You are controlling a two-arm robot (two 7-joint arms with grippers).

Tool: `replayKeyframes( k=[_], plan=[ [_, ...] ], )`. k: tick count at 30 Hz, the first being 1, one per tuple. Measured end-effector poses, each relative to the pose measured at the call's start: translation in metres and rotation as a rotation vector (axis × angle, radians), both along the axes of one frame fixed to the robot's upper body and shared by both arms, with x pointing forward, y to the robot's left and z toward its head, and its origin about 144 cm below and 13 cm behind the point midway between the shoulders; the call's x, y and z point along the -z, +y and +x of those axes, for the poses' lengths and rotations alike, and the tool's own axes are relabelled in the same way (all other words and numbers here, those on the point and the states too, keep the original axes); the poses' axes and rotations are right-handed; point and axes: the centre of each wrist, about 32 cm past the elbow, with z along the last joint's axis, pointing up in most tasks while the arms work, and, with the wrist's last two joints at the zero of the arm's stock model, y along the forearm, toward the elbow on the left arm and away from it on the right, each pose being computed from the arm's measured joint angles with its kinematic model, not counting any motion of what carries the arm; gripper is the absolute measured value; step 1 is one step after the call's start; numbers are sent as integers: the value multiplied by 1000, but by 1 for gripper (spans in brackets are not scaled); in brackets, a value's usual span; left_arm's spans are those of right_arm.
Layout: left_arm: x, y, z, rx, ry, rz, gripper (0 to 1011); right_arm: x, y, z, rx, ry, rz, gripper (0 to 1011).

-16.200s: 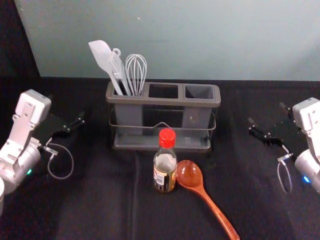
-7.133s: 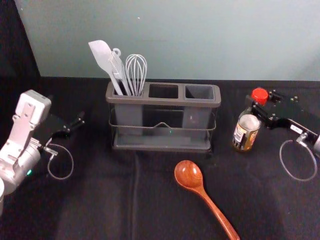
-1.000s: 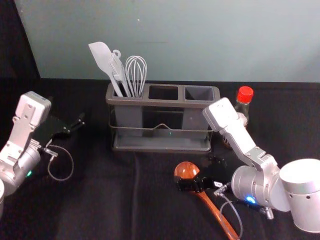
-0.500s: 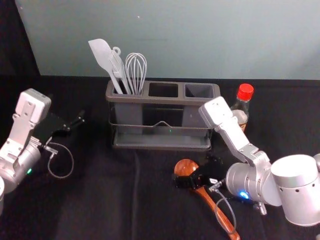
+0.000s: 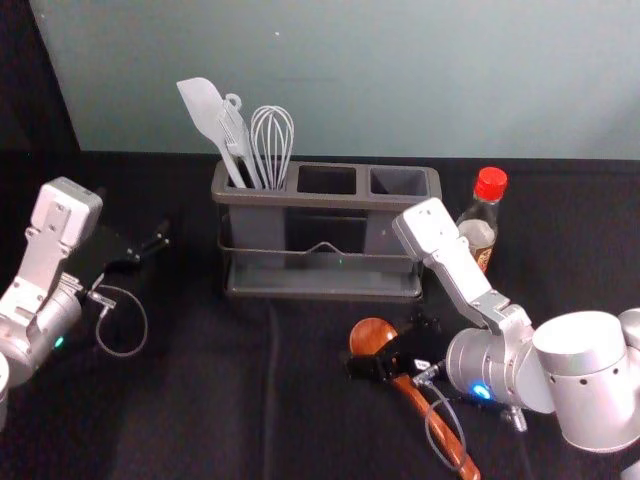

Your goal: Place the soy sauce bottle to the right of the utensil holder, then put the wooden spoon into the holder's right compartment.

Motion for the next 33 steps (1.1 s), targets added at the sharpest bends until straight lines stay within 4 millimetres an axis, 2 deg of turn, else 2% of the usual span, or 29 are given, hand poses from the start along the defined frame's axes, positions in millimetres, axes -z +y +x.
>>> replayKeyframes(
  k=[33],
  plan=[
    [0,0,0,0,0,0,1005,8,-2,2,-10,-2,-17,1004]
  ],
)
